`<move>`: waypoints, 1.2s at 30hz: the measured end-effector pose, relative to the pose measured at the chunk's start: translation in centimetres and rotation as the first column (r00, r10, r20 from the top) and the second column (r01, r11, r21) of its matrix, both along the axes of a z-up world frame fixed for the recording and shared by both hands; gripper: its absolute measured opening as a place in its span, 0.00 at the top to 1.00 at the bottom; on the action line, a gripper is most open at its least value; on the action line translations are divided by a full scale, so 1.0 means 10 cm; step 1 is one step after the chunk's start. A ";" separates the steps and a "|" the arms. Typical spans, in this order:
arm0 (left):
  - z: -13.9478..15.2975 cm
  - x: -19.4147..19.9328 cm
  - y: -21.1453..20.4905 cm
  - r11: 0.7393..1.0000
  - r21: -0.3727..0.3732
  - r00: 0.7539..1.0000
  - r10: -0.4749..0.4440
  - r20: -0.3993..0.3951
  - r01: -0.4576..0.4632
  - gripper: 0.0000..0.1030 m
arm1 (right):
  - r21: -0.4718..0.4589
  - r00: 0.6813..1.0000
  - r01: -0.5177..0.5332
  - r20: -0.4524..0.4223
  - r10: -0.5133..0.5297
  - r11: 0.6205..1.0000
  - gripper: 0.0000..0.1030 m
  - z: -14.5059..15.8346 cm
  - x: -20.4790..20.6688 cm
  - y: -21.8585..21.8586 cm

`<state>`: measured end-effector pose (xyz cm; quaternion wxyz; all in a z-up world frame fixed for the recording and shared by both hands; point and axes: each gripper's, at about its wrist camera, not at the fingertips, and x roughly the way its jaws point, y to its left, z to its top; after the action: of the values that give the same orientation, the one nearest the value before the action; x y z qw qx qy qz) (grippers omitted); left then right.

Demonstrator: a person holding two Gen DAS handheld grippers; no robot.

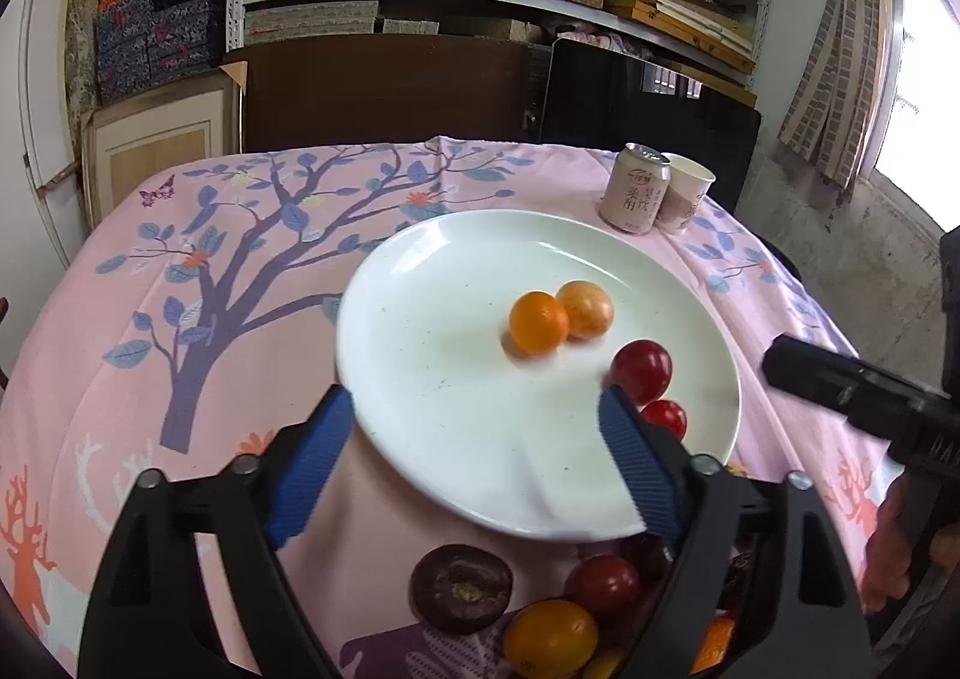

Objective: Organize fruits
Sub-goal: 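Place the mandarin and tomato on the white plate, opening both tools, then move both tools back toward the dark purple fruits in the pile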

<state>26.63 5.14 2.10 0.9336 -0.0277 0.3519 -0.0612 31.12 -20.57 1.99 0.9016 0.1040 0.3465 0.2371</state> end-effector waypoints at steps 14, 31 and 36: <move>-0.23 -0.39 0.29 0.998 -0.012 0.996 0.063 -0.069 -0.064 0.15 | 0.046 0.993 0.109 -0.041 -0.107 0.993 0.19 -0.21 -0.37 -0.43; -0.45 -0.40 0.14 0.999 0.035 0.993 0.044 -0.112 -0.040 0.08 | 0.049 0.995 0.089 -0.043 -0.087 0.995 0.12 -0.24 -0.54 -0.44; -0.49 -0.33 0.27 0.994 0.067 0.986 0.097 -0.133 -0.089 0.04 | 0.040 0.995 0.084 -0.053 -0.082 0.996 0.12 -0.26 -0.53 -0.43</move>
<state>23.36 7.86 -2.83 0.9097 -0.0201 0.4148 -0.0047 25.79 -24.82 -0.66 0.8991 0.1435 0.3600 0.2037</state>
